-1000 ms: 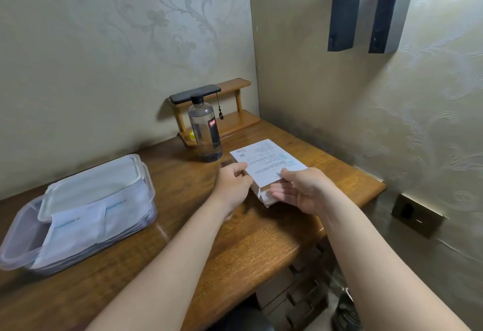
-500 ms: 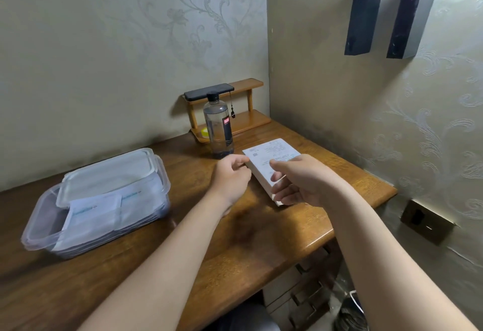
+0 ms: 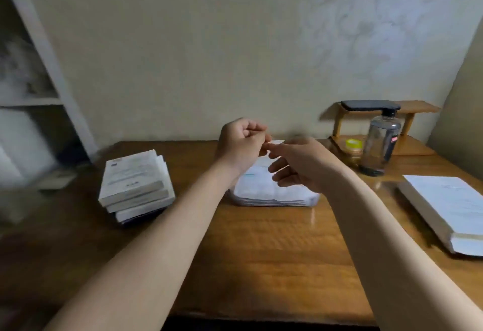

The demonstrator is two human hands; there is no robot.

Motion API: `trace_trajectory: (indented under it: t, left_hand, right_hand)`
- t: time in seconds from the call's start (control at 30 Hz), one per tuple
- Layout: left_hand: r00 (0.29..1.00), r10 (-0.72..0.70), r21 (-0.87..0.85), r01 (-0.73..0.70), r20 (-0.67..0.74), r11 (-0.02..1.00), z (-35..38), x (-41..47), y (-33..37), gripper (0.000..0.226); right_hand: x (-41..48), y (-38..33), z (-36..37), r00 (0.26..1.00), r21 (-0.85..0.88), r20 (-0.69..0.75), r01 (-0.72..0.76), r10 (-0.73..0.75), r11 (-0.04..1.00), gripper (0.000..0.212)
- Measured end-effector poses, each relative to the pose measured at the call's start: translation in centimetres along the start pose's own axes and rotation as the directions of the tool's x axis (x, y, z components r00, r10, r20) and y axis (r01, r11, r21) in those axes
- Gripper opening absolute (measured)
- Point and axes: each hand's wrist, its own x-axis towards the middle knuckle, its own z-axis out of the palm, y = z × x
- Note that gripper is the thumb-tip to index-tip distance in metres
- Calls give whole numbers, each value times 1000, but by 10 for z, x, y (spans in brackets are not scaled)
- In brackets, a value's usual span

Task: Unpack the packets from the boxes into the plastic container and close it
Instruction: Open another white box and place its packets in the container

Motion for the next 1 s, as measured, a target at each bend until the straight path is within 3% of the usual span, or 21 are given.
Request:
trace_trajectory:
  t: [0.2,0.37,0.53,0.63,0.73,0.83,1.0]
  left_hand:
    - [962,-15,156,60,-272,986,-138,-3,-20,24]
    - [834,-11,265,187,-551,946,-217,-14,-51,25]
    - [784,-299,171,452,-544,875,-252,-19,-87,56]
    - [758,-411,134,540,-507,831,-252,-22,-97,61]
    - [743,-455,113,572,-491,812,-252,-19,-104,47]
    - [756,-422,140,551,-501,822,-254,-14,-113,9]
    - [775,-390,166,526,-497,834,-254,-11,-117,12]
  right_hand:
    - [28,-24,128,977,-96,205,73,-52,993,24]
    - [44,-25,202,968,-223,236,139,-85,965,21]
    - [61,-21,241,972,-379,224,158,-75,912,20]
    - [68,-17,249,973,-439,227,137,-37,888,18]
    - [72,-13,252,977,-451,213,99,0,887,18]
    - [76,-9,253,983,-451,181,58,28,890,22]
    - [77,-6,251,984,-425,172,33,44,905,12]
